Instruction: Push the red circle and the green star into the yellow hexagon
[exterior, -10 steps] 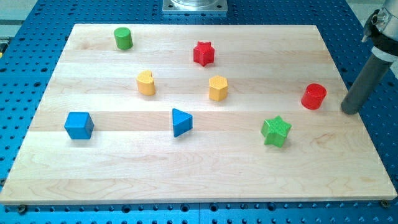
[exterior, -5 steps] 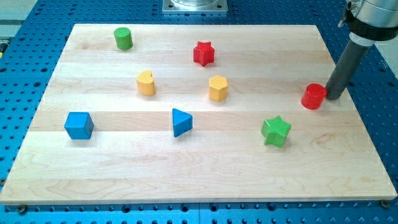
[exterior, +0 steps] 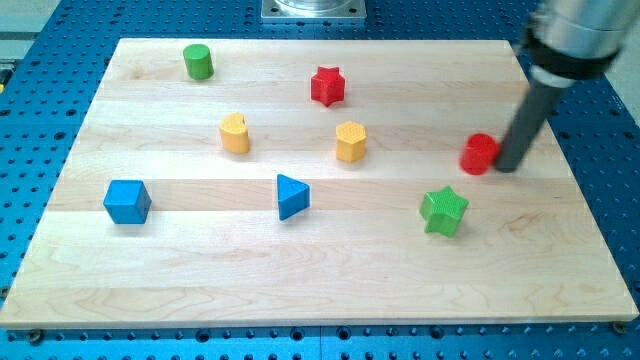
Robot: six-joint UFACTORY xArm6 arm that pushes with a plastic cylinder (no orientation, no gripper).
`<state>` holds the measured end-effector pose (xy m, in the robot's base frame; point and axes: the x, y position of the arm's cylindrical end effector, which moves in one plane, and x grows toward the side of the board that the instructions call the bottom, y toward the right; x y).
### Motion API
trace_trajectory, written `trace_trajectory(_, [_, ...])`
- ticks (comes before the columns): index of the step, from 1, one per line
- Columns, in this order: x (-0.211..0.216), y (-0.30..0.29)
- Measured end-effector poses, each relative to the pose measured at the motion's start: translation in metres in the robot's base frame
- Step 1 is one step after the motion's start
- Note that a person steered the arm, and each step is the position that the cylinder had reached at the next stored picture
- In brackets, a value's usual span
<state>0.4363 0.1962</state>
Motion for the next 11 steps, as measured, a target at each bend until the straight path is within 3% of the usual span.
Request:
trace_trajectory(1, [-0.006, -0.078])
trace_trajectory(2, [-0.004, -0.085])
trace_trajectory(3, [0.025, -0.012])
trace_trajectory(4, [0.089, 0.028])
trace_trajectory(5, [0.095, -0.045])
trace_trajectory(6, [0.043, -0.062])
trace_trajectory(7, [0.037, -0.150])
trace_trajectory(9, [0.100, -0.197])
trace_trajectory(10, [0.058, -0.215])
trace_trajectory(11, [0.043, -0.200])
